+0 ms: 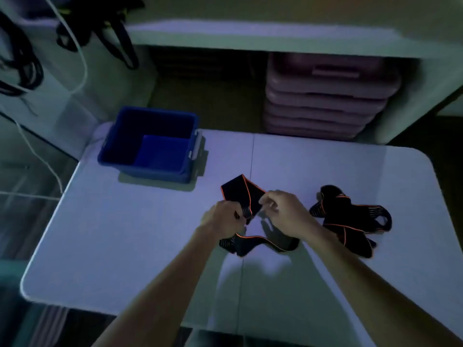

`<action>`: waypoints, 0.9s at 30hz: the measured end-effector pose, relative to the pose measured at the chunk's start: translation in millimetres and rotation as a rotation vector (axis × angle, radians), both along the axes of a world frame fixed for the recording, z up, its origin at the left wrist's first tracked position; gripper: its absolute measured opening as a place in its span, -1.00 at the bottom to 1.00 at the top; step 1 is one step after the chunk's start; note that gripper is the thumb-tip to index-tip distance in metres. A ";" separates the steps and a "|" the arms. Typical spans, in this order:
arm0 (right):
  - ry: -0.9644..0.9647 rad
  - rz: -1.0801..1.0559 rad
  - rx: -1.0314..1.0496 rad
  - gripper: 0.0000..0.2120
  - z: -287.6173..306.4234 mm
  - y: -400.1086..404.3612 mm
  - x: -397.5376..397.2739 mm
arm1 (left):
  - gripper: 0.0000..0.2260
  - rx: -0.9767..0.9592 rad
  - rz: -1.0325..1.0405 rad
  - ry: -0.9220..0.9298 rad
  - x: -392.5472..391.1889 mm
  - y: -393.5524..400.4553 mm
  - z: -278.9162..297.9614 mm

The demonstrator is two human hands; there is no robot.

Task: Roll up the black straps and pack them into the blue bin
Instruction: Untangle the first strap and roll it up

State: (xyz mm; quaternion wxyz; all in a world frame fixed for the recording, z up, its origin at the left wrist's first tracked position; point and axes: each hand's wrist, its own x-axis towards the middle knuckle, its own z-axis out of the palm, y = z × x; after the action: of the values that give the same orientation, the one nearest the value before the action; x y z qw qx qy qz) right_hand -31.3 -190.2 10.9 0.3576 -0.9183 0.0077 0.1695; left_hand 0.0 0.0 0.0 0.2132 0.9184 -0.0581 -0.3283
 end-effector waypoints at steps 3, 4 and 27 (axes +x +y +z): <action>-0.002 -0.004 -0.138 -0.70 -23.7 5.4 22.0 | -0.68 0.116 -0.013 -0.028 -7.6 -8.6 -15.6; 0.015 -0.013 -0.179 -0.72 -27.8 7.9 27.8 | -0.67 0.139 -0.001 -0.026 -11.0 -11.7 -19.4; -0.687 0.502 -0.335 -0.90 -22.3 28.3 26.6 | -0.54 -0.739 1.372 0.057 26.5 62.2 -38.1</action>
State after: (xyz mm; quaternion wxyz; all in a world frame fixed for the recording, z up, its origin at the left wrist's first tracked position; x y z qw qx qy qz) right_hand -4.7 -161.9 -11.3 0.1338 -0.9399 -0.3069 -0.0672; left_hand 26.5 62.2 -38.1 0.6621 0.6096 0.4229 -0.1056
